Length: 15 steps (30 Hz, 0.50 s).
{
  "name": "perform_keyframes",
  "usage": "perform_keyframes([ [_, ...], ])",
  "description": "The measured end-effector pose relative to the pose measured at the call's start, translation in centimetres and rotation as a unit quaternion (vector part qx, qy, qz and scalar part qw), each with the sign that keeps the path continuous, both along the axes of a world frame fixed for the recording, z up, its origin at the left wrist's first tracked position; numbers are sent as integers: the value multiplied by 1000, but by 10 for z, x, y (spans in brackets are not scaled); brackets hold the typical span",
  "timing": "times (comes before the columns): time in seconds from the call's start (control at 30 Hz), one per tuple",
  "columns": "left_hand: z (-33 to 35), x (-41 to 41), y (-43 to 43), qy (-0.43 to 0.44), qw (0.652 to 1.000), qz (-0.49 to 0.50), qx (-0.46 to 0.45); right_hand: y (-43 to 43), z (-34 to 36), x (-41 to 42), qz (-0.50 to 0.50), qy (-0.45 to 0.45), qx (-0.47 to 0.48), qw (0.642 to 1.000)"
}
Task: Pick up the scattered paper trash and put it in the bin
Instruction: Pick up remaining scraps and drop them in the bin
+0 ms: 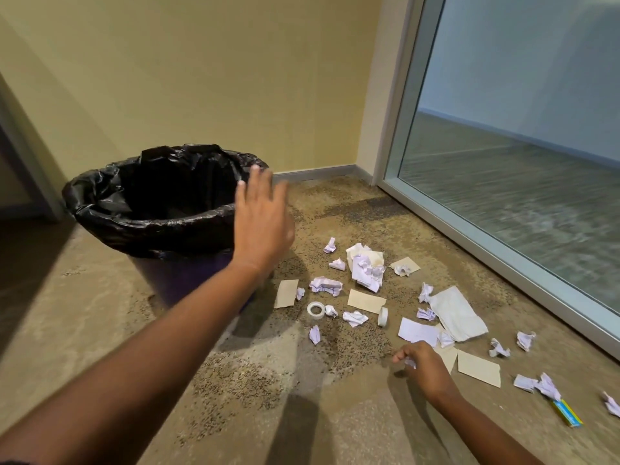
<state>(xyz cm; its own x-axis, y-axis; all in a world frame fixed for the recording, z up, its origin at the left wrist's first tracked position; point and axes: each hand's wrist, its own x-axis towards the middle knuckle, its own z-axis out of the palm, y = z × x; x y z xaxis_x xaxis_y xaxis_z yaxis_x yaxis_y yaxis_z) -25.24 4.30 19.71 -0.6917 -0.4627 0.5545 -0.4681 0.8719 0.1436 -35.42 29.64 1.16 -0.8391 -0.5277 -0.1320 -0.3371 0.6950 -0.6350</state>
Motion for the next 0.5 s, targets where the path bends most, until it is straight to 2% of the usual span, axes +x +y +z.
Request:
perform_keyframes([
  [0.2,-45,-24,49,-188,972,-117,-74,42,3,-20,-49,-14,34,998],
  [0.33,-68,-45,80,-249,961,-117,-30,80,1,-38,-86,-7,66,994],
  [0.5,-90,-68,119,-328,936,-129,2,130,-16,-58,-210,46,-1,977],
])
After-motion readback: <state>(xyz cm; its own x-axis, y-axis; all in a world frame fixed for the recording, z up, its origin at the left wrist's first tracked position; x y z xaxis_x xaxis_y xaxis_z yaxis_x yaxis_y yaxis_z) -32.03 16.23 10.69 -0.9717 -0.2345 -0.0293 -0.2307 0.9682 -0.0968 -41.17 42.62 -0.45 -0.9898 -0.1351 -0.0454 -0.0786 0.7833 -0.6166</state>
